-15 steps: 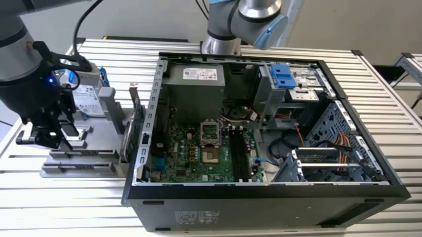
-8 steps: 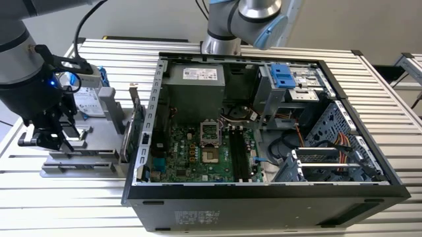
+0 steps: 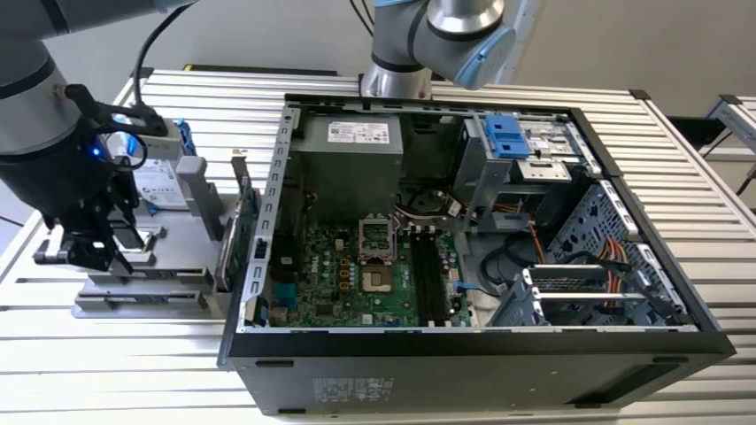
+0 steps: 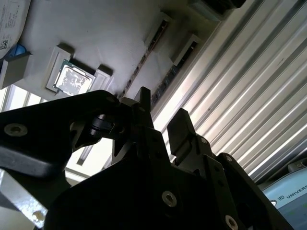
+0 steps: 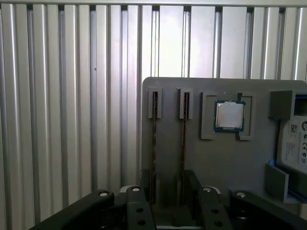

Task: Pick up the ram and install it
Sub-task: 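Pick up the ram and move it above insertion slot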

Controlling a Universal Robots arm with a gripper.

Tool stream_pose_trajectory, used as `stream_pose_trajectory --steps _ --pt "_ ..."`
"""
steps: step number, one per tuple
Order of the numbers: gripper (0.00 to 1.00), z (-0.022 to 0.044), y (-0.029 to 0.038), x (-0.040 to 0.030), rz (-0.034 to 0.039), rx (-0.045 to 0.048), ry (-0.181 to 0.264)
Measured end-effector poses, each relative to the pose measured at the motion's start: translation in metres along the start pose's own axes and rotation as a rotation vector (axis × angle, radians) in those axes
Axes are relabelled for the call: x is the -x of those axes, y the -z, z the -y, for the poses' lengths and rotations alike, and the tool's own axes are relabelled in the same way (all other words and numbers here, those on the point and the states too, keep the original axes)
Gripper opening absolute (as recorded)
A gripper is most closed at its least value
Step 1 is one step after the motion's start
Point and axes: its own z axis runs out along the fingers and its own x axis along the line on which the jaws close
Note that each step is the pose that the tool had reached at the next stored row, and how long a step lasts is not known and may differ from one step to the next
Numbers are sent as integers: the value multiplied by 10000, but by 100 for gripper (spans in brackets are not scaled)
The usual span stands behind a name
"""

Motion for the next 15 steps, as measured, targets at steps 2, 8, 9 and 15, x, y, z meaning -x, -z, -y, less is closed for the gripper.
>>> stream_pose_trajectory --steps 2,8,9,15 --pt "100 0 -6 0 -1 1 0" --pt "100 0 -34 1 1 -2 0" --pt "100 -1 -41 0 0 0 0" --pt "100 -2 -102 1 1 -1 17"
